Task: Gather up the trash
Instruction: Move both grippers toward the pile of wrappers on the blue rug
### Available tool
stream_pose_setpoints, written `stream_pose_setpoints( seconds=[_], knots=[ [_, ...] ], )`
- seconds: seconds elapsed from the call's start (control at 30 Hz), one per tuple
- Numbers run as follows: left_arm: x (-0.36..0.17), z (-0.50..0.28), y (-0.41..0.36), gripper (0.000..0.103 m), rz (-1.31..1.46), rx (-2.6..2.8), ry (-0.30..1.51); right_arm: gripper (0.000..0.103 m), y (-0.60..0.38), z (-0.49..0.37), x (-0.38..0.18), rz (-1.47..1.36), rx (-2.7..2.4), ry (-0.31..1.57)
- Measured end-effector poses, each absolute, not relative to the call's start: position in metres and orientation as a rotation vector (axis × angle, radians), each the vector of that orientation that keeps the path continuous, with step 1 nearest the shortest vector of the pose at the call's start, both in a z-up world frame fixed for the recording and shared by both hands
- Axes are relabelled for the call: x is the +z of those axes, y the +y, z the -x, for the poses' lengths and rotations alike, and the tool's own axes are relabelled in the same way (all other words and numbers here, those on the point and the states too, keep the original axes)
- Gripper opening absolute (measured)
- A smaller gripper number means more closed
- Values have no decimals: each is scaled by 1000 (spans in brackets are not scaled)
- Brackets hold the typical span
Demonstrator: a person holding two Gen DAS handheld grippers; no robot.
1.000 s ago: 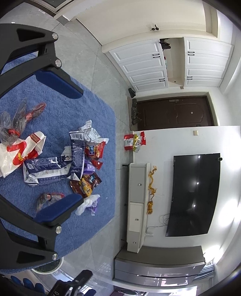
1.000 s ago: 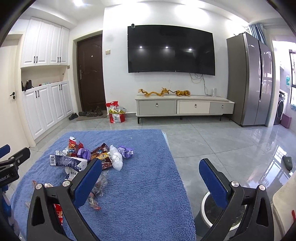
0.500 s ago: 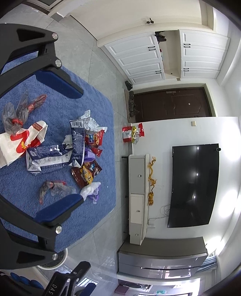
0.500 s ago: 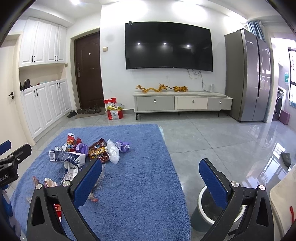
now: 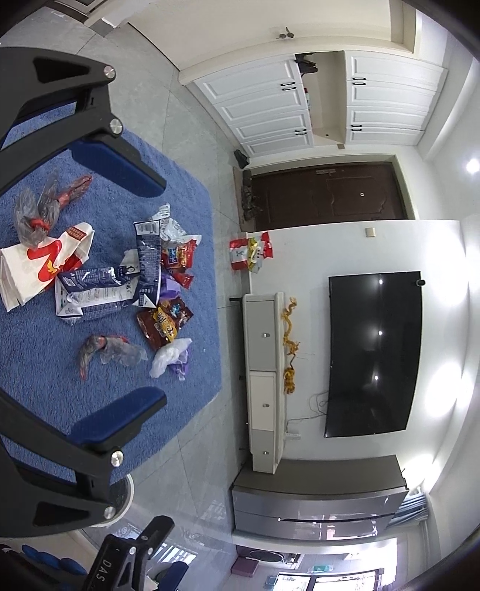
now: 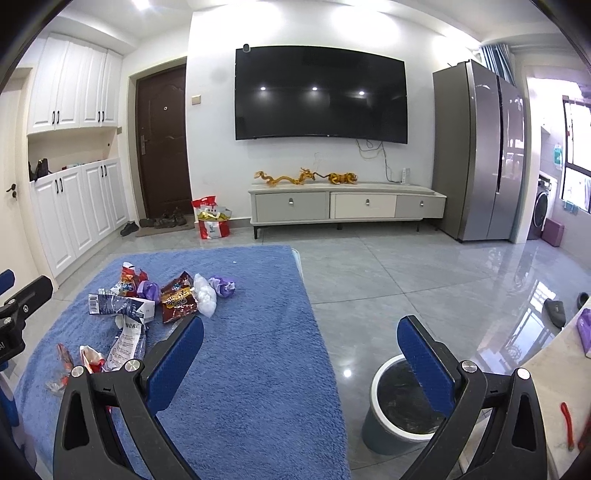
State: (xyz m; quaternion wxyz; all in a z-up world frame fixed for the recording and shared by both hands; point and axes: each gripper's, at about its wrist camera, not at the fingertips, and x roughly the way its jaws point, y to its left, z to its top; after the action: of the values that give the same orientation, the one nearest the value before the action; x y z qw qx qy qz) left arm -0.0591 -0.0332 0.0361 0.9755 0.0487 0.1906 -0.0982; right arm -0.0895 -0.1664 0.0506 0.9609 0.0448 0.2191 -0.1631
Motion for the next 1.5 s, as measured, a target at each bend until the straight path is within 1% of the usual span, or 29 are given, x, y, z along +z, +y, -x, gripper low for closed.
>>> stream_pose_setpoints(
  seconds=[0.3, 0.83, 1.2, 1.5],
  knots=[
    [44, 78, -39, 103, -102, -227, 350, 103, -170, 112, 60, -92, -354, 409],
    [43, 92, -40, 103, -110, -244, 352, 103, -172, 134, 66, -103, -379, 382],
    [31, 78, -41, 103, -129, -253, 424, 103, -170, 125, 55, -113, -348, 431],
    [22, 58, -23, 103, -93, -214, 473, 103, -164, 106, 46, -112, -315, 482]
  ],
)
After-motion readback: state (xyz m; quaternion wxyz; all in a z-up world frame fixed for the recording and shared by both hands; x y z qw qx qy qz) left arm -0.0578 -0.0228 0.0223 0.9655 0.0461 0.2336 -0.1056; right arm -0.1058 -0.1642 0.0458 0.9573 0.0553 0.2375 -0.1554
